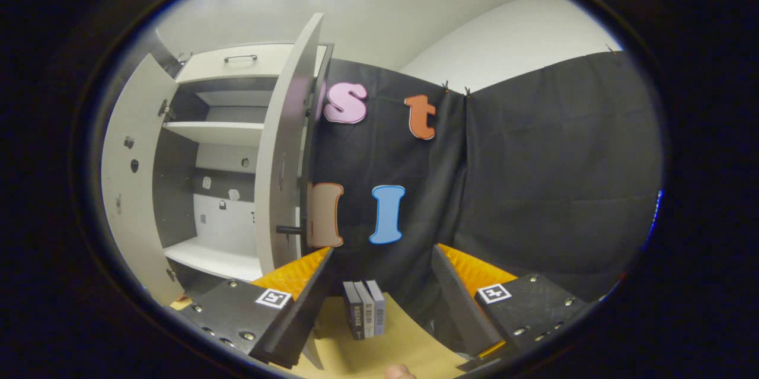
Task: Grasp the bottle in the cabinet with the left hand and place it on the coaster, then close the right door with the right hand and the left door with the left hand.
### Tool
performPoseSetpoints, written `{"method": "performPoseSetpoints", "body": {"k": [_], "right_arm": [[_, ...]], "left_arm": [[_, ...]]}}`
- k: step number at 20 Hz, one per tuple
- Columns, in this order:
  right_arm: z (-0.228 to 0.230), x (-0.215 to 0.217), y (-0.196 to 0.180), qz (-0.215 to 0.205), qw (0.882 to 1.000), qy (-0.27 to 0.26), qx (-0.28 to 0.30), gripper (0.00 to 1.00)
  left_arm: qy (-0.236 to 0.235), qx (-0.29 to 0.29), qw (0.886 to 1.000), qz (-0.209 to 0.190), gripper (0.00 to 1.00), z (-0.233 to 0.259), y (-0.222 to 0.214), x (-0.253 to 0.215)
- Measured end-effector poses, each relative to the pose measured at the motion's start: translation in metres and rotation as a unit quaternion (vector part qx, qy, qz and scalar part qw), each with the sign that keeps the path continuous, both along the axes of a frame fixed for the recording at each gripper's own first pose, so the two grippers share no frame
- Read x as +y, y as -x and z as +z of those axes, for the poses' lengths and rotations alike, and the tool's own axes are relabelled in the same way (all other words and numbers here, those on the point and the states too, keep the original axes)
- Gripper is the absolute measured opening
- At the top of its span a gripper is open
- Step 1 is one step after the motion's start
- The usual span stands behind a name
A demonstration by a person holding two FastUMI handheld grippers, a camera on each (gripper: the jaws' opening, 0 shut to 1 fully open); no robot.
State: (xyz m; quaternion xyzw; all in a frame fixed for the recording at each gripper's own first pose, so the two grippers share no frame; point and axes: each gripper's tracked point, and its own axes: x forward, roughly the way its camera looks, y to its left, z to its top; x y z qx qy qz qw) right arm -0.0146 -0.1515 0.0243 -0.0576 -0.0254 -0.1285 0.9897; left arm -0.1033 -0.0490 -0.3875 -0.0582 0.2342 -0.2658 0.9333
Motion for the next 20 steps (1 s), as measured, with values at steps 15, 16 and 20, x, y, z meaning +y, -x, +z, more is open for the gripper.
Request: {"method": "performPoseSetpoints", "body": {"k": [15, 16, 20], "right_arm": [[-0.018, 0.019, -0.013, 0.022, 0.999, 0.028, 0.021, 0.97], [-0.018, 0.018, -0.013, 0.022, 0.999, 0.029, 0.022, 0.97], [-0.023, 0.020, -0.014, 0.024, 0.999, 0.030, 0.025, 1.00]], "left_arm": [[-0.035, 0.027, 0.999, 0.000, 0.82, -0.031, 0.029, 0.004], [-0.037, 0.028, 0.999, -0.005, 0.81, -0.030, 0.031, 0.003], [-0.042, 0.023, 0.999, -0.012, 0.84, -0.021, 0.034, 0.001]]}}
